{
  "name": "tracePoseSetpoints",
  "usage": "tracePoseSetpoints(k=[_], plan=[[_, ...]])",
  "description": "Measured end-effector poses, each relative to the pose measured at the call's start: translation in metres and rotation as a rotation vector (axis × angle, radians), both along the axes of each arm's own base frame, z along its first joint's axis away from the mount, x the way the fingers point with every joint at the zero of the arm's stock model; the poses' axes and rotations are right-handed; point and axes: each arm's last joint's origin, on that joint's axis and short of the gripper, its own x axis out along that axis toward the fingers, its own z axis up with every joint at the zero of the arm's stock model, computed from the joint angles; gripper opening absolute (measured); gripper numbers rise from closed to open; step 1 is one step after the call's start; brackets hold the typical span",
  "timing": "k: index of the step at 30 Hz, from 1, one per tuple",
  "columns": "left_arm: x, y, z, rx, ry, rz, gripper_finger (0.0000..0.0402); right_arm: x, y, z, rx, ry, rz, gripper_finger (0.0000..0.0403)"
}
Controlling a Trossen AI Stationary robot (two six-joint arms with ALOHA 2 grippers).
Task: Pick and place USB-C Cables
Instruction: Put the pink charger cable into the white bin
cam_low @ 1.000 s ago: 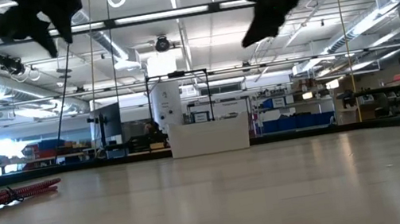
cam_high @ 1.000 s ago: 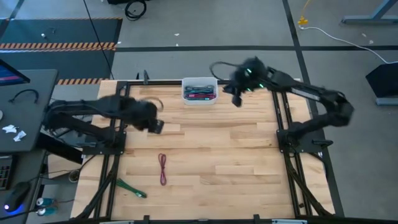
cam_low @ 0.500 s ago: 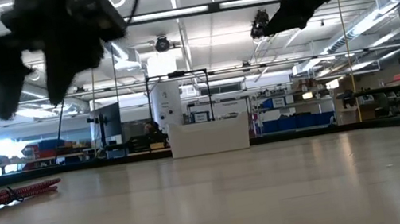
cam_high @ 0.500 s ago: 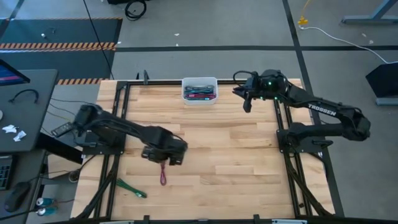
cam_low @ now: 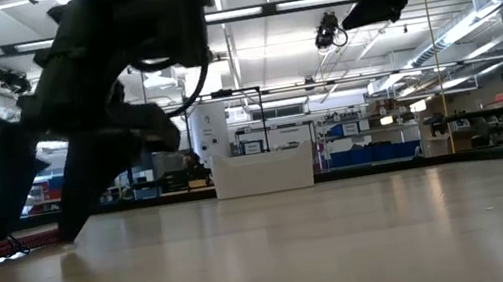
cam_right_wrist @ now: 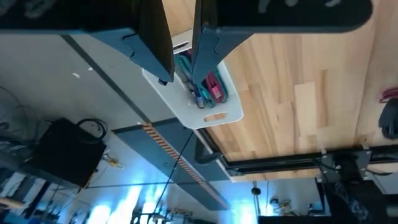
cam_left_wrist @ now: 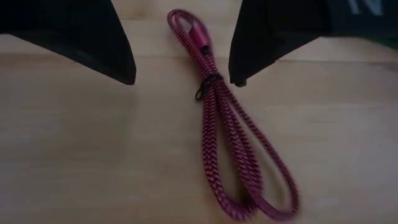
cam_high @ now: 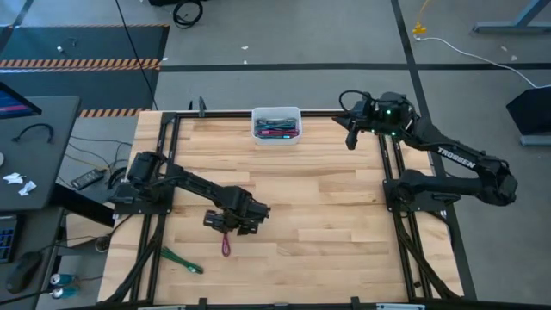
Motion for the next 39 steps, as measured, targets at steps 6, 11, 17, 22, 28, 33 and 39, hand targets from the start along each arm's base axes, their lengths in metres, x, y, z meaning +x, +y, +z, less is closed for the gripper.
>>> tracePoseSetpoints(k=[6, 11, 17, 22, 28, 33, 39], plan=[[-0.024, -0.006, -0.015, -0.055, -0.058, 0.073, 0.0258, -0.012, 0.001, 0.005, -0.011, -0.011, -0.035, 0.0061], [-0.037, -0.003, -0.022, -0.043, -0.137, 0.115, 0.0238, -0.016, 0.002, 0.007, -0.021, -0.023, -0.044, 0.0061], [-0.038, 0.012, -0.028, -0.048, -0.175, 0.099, 0.0098, -0.016, 0.002, 0.007, -0.018, -0.025, -0.044, 0.0061], [-0.023, 0.031, -0.014, 0.025, -0.271, 0.026, 0.0022, -0.015, 0.002, 0.009, 0.032, -0.076, -0.069, 0.0061], [0.01, 0.064, 0.049, 0.332, -0.525, -0.055, 0.002, 0.001, -0.006, 0.0, 0.312, -0.15, 0.058, 0.0061], [0.032, 0.1, 0.125, 0.593, -0.765, -0.196, 0.002, 0.026, -0.022, 0.01, 0.437, -0.18, 0.195, 0.0064], [0.044, 0.131, 0.216, 0.87, -0.989, -0.479, 0.002, 0.06, -0.036, 0.024, 0.521, -0.18, 0.422, 0.0112]])
